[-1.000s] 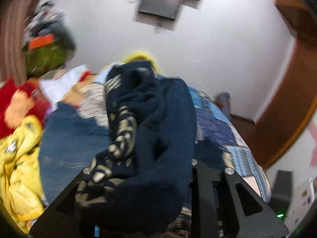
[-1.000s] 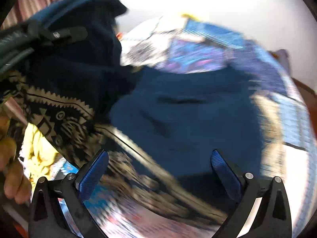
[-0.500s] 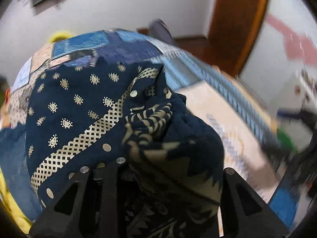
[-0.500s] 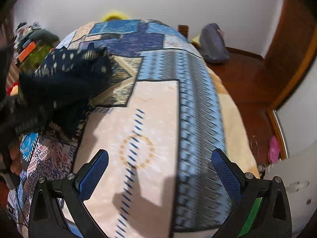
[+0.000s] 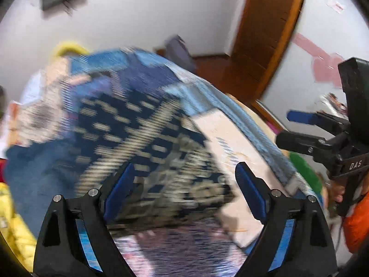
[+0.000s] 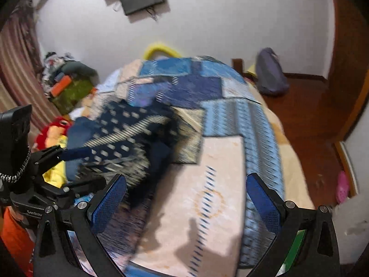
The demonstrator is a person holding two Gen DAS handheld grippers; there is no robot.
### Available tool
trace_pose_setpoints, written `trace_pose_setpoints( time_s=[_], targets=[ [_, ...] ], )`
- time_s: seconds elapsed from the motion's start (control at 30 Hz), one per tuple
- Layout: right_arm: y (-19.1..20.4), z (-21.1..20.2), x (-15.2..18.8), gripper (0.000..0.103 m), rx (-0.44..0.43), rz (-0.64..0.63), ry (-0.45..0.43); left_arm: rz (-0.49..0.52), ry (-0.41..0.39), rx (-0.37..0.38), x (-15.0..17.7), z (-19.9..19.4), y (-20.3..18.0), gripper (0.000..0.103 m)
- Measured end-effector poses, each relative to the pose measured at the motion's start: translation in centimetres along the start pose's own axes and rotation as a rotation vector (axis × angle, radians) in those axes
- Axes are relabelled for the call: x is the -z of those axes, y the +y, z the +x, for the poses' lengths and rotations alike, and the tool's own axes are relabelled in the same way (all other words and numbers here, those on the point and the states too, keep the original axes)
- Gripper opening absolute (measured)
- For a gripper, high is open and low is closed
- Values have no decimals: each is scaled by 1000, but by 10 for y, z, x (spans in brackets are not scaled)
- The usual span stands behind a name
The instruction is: Fold large clothes
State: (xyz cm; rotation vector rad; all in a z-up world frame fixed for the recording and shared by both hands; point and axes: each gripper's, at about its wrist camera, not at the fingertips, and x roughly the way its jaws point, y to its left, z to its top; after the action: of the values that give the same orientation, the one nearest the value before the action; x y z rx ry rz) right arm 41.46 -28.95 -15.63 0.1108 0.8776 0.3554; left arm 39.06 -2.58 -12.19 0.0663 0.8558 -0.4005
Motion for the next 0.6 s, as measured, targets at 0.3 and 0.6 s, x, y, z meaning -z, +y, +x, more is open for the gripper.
trace_pose_setpoints(
  time_s=[0.3, 0.6],
  targets=[
    [56, 93, 12, 103, -144, 10, 167, -49, 79, -228, 39, 24, 78, 98],
    [30, 129, 53, 103, -78, 32, 301, -24, 110, -232, 86, 20, 101, 98]
  ],
)
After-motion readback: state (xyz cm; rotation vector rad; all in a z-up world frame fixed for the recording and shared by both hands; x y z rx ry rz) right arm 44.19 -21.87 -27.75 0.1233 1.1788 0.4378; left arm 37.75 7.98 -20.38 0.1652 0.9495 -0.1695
